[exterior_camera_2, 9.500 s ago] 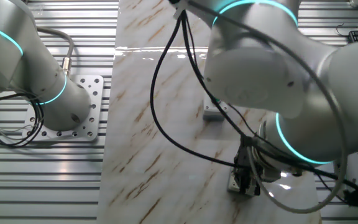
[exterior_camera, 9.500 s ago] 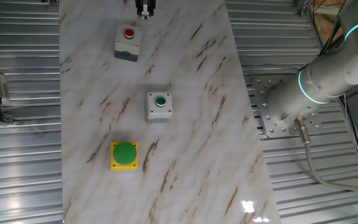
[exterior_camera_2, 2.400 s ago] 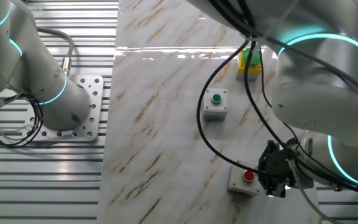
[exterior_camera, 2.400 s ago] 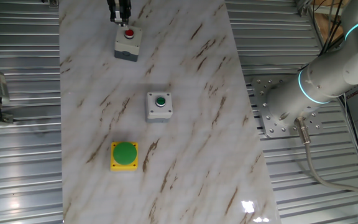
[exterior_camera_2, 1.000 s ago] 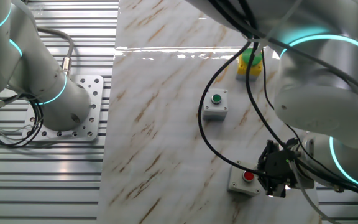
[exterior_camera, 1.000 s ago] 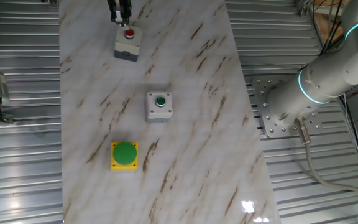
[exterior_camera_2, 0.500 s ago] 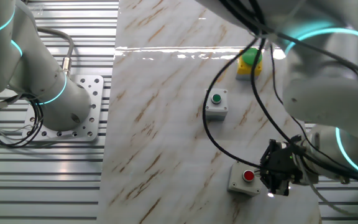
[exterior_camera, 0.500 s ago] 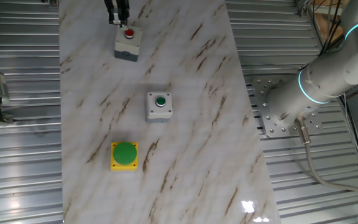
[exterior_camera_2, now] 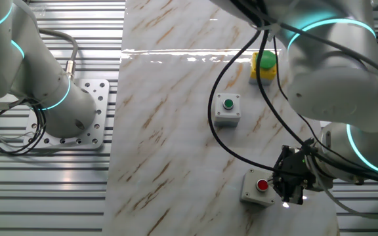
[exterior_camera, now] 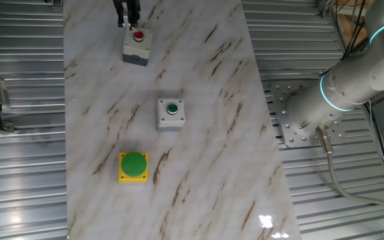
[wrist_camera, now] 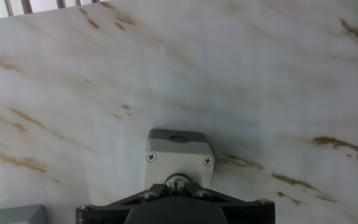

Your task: Press three buttons from left to right in sequence

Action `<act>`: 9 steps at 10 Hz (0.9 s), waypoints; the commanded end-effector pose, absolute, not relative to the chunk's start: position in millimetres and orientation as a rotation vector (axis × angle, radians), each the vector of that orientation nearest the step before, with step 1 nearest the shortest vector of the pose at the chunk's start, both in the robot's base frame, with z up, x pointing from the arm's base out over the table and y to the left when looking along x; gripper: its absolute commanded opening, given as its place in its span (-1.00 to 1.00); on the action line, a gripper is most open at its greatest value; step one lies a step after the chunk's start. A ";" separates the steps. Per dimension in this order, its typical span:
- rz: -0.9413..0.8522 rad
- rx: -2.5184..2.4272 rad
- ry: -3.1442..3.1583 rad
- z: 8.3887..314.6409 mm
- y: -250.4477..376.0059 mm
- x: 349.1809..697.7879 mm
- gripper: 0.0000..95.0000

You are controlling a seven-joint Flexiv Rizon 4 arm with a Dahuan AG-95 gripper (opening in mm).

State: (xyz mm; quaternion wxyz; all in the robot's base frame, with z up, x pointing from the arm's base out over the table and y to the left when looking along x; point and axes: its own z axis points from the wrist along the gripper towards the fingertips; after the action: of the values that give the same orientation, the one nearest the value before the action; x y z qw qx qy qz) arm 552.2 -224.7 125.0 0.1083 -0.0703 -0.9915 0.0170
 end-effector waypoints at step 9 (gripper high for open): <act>0.049 -0.152 -2.944 125.1 -224.5 551.5 -1.00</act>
State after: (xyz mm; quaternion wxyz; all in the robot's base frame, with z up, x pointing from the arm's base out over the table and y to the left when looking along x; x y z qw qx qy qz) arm 551.2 -224.3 124.8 0.0962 -0.0513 -0.9939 0.0161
